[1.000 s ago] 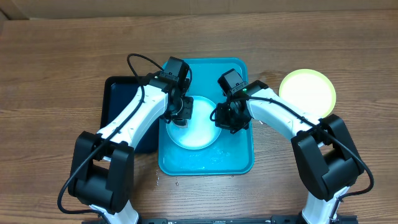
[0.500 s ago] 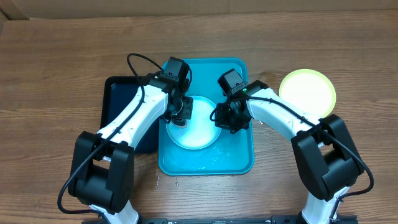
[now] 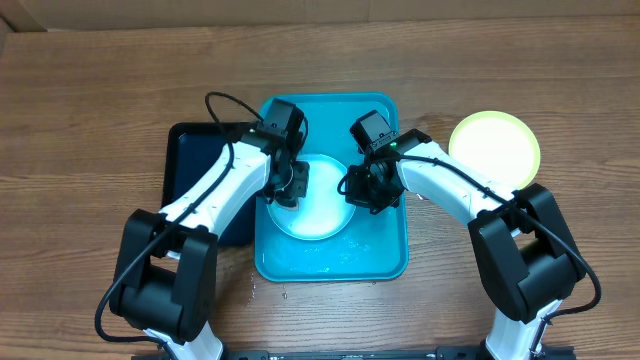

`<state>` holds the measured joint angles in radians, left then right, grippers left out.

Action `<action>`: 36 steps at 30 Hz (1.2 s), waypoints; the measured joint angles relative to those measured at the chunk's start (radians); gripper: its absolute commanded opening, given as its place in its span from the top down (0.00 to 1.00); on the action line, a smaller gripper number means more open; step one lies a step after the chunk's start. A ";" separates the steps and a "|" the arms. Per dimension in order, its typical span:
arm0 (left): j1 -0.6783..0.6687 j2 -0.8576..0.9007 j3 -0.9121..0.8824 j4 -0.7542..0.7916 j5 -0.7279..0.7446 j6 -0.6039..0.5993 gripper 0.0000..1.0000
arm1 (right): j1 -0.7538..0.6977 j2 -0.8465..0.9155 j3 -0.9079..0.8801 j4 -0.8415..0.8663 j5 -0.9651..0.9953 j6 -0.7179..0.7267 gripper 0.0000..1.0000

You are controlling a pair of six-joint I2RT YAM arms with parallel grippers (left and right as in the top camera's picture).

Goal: Clean dirty plates on tray and stack at the side
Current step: 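Scrub the blue stain with the sponge while the right gripper holds the plate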

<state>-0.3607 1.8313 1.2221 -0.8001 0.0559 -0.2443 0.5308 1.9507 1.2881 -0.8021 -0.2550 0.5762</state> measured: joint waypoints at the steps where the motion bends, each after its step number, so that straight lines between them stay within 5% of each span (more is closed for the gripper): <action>1: 0.000 0.000 -0.011 0.012 -0.001 0.000 0.96 | 0.000 0.000 0.000 0.001 0.000 0.000 0.96; 29: 0.001 0.039 -0.062 0.064 0.008 -0.012 0.96 | 0.000 0.000 0.000 0.005 0.001 0.000 0.96; 36: 0.021 0.052 -0.053 0.064 0.133 0.009 0.96 | -0.001 0.000 0.000 0.004 0.014 0.000 0.96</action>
<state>-0.3401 1.8832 1.1687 -0.7357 0.1890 -0.2352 0.5301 1.9507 1.2881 -0.7979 -0.2413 0.5766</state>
